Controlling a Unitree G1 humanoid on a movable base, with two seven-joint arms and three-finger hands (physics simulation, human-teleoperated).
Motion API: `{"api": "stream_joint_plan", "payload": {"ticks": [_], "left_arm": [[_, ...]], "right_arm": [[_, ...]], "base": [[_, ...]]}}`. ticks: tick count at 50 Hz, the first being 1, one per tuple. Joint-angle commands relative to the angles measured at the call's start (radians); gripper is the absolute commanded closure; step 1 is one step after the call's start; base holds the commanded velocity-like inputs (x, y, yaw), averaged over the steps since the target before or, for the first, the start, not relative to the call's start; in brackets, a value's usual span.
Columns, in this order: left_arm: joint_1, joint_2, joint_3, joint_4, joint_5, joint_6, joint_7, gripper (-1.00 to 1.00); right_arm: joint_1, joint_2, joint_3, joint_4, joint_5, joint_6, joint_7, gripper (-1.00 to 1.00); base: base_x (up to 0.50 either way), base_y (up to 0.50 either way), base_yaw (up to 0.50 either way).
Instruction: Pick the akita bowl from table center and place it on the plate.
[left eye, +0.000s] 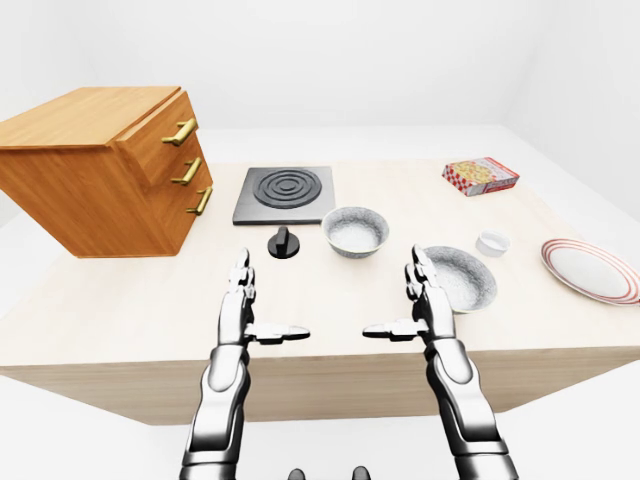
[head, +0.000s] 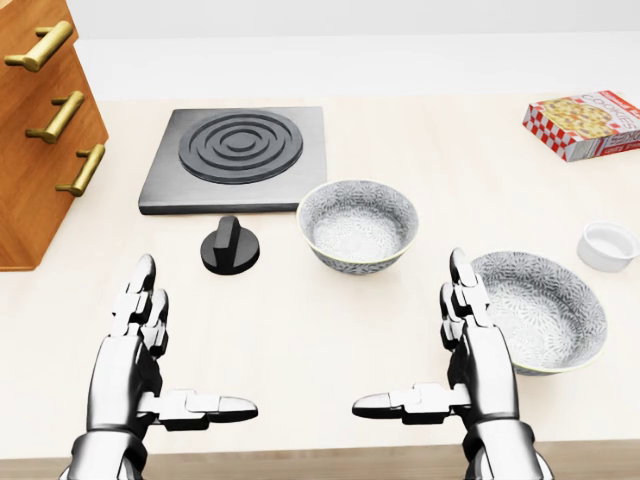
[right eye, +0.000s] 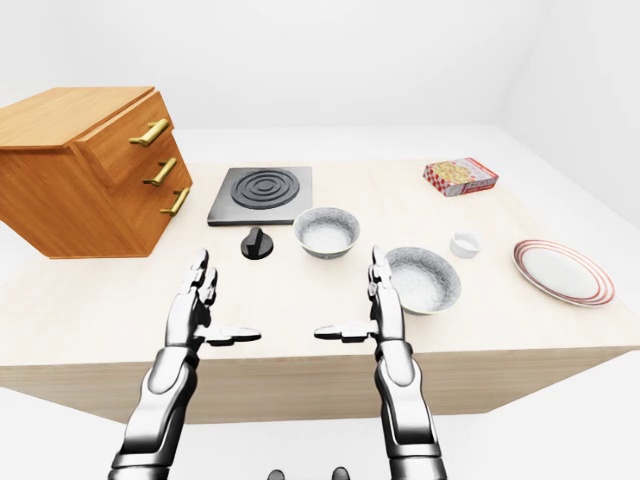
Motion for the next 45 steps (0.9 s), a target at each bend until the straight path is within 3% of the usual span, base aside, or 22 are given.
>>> {"api": "stream_joint_plan", "payload": {"ticks": [1,2,5,12,16,22,45], "left_arm": [[-0.029,0.016,0.023,0.006,0.008,0.018,-0.014,-1.0],[-0.055,0.022,0.024,0.001,0.017,0.04,-0.012,-1.0],[-0.108,0.031,0.033,-0.015,0.026,0.085,-0.011,-1.0],[-0.234,0.053,0.051,-0.022,0.033,0.085,0.002,-1.0],[-0.261,0.055,0.051,-0.031,0.032,0.085,0.009,-1.0],[-0.256,0.049,0.045,-0.031,0.029,0.085,0.014,-1.0],[-0.241,0.041,0.034,-0.061,0.036,0.085,0.018,-1.0]], "right_arm": [[-0.009,-0.016,-0.024,-0.046,0.006,0.057,0.024,-1.0],[-0.028,-0.02,-0.027,-0.066,0.007,0.074,0.026,-1.0],[-0.068,-0.025,-0.037,-0.078,0.013,0.074,0.027,-1.0],[-0.172,-0.046,-0.058,-0.099,0.025,0.074,0.026,-1.0],[-0.211,-0.052,-0.06,-0.112,0.038,0.074,0.026,-1.0],[-0.207,-0.048,-0.054,-0.111,0.042,0.074,0.026,-1.0],[-0.186,-0.051,-0.065,-0.112,0.076,0.074,0.04,-1.0]], "base": [[0.0,0.0,0.0],[0.0,0.0,0.0],[0.0,0.0,0.0],[0.0,0.0,0.0],[0.0,0.0,0.0],[0.0,-0.06,0.0],[-0.17,-0.5,0.0]]}}
